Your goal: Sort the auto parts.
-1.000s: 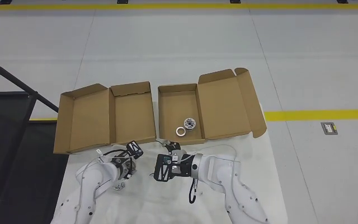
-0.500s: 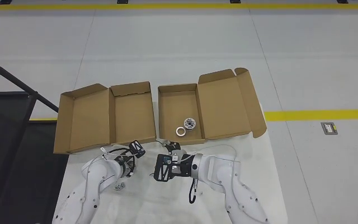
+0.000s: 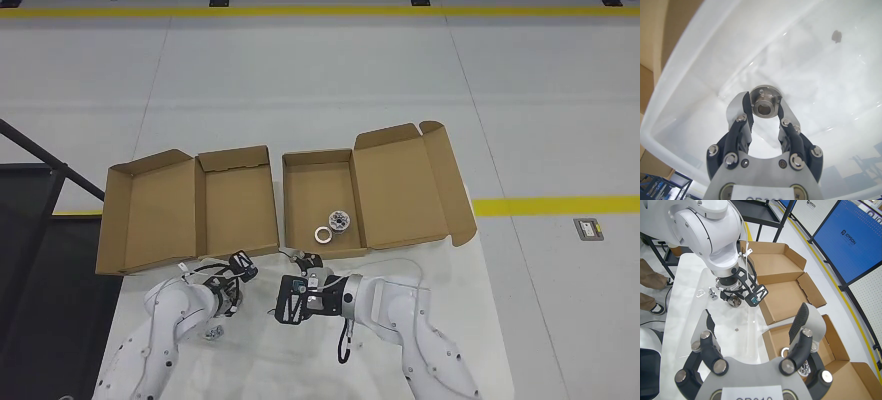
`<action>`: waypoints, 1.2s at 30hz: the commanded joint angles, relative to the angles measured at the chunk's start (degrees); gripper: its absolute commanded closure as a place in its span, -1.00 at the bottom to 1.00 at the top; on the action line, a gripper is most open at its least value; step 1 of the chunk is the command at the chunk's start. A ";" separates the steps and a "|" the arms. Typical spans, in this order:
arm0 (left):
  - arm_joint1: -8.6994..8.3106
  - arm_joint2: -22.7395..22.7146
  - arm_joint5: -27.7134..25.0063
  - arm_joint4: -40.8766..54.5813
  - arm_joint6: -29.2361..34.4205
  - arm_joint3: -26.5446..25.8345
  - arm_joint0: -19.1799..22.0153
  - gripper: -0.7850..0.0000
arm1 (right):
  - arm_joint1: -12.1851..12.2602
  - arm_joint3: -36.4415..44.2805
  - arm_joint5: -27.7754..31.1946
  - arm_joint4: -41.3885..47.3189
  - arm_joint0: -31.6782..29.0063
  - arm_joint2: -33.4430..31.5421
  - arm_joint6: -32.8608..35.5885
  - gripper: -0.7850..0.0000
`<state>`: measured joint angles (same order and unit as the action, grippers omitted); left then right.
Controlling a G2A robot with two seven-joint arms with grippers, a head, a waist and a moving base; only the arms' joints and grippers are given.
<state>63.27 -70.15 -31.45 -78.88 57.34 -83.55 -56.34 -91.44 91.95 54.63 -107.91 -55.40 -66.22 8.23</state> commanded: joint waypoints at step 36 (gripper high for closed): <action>-2.72 -15.87 -2.49 17.10 4.50 -27.04 -8.60 1.00 | 0.00 0.00 0.00 0.00 0.00 0.00 0.00 -1.00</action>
<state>60.63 -85.04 -34.07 -63.36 62.10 -110.21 -65.19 -91.44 91.95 54.63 -107.91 -55.40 -66.22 8.23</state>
